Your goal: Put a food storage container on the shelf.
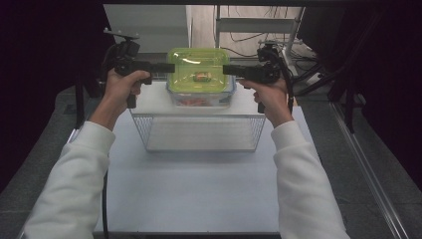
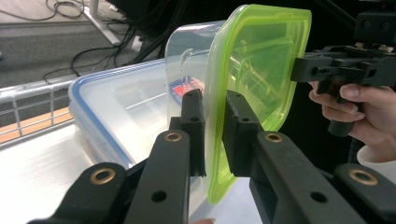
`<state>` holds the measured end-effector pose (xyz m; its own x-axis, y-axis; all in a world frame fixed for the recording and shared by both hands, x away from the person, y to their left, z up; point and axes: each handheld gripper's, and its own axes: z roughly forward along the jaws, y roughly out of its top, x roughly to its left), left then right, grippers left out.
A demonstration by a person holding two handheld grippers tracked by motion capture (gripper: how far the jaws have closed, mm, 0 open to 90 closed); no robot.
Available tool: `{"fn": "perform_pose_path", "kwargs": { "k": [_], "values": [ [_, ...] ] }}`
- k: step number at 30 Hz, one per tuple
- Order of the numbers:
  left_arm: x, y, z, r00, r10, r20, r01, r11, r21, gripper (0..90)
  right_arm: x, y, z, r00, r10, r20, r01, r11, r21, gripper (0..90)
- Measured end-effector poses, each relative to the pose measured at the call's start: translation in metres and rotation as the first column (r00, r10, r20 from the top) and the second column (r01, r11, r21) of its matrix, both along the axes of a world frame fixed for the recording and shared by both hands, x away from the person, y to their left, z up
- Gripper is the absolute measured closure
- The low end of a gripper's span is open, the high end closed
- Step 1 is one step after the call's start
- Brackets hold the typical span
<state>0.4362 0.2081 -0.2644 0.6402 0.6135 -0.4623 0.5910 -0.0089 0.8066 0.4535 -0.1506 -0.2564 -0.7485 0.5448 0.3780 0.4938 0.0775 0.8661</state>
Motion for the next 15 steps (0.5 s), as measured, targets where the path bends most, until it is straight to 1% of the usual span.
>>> {"fn": "perform_pose_path", "kwargs": {
  "k": [2,5,6,8,11,13,15],
  "values": [
    [0.002,0.000,0.000,1.0000,0.002,-0.004,-0.002,0.9999,-0.011,79.9,0.004,-0.001,-0.002,1.0000,-0.001,-0.004,0.001,1.000,0.013,80.6],
    [0.006,-0.003,0.001,0.9999,0.016,-0.002,-0.016,0.9999,-0.004,79.8,0.008,-0.002,-0.003,0.9998,-0.012,-0.015,0.012,1.000,0.017,80.1],
    [0.007,-0.004,0.001,0.9998,0.021,-0.003,-0.021,0.9998,-0.006,79.7,0.010,-0.002,-0.003,0.9996,-0.014,-0.026,0.014,1.000,0.023,79.7],
    [0.009,-0.005,0.001,0.9992,0.037,-0.014,-0.037,0.9991,-0.022,79.7,0.013,-0.003,-0.003,0.9995,-0.018,-0.028,0.019,1.000,0.024,79.1],
    [0.013,-0.006,-0.001,0.9968,0.070,-0.038,-0.072,0.9958,-0.056,79.4,0.016,-0.001,-0.003,0.9990,-0.031,-0.033,0.032,0.999,0.023,77.6],
    [0.015,-0.007,-0.001,0.9960,0.080,-0.042,-0.082,0.9955,-0.049,78.5,0.019,0.000,-0.003,0.9982,-0.044,-0.041,0.045,0.999,0.020,76.7],
    [0.016,-0.008,-0.001,0.9948,0.087,-0.053,-0.090,0.9946,-0.052,77.3,0.022,0.001,-0.004,0.9974,-0.053,-0.048,0.054,0.998,0.020,76.0]
  ]
}}
